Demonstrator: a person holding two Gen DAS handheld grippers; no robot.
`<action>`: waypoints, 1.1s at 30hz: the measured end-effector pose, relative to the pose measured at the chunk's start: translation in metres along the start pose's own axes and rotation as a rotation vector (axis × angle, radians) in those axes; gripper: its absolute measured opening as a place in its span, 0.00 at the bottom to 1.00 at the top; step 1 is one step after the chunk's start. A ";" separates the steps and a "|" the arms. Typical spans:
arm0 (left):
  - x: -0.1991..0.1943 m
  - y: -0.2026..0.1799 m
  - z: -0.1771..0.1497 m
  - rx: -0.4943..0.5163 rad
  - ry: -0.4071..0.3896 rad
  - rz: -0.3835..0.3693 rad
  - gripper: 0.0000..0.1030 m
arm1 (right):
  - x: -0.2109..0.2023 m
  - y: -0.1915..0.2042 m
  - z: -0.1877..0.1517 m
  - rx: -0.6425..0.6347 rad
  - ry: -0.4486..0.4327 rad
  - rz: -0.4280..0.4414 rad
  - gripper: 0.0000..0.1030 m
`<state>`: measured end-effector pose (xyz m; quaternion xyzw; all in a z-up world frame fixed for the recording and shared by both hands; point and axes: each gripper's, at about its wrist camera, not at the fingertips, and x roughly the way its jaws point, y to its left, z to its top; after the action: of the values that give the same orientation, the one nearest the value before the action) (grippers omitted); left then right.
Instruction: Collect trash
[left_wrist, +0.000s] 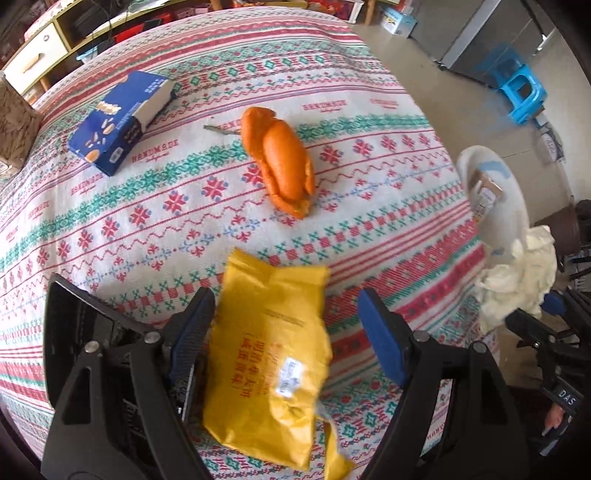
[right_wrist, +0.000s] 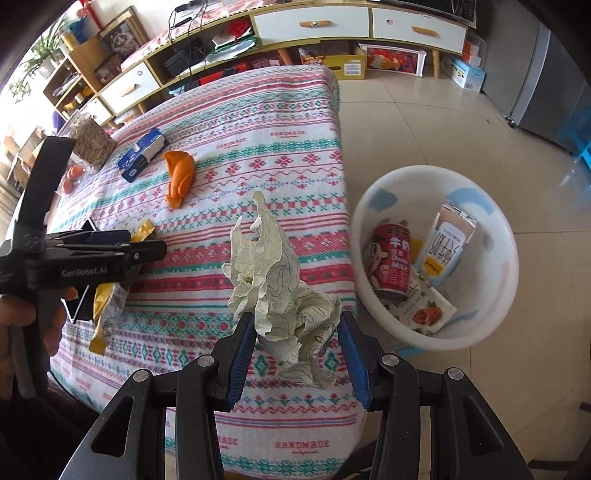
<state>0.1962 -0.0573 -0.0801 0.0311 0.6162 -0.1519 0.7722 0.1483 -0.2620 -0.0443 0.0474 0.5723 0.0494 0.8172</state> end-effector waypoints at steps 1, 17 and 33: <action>-0.004 0.000 0.000 0.002 -0.013 0.007 0.78 | -0.001 -0.001 0.000 0.001 -0.001 0.000 0.46; 0.006 0.001 0.001 0.050 0.023 0.020 0.52 | -0.006 -0.007 -0.002 0.011 -0.011 0.001 0.46; -0.031 -0.007 0.000 0.043 -0.115 -0.051 0.45 | -0.020 -0.043 0.002 0.065 -0.056 -0.054 0.46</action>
<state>0.1878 -0.0579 -0.0492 0.0229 0.5682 -0.1863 0.8012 0.1441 -0.3074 -0.0310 0.0600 0.5517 0.0072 0.8318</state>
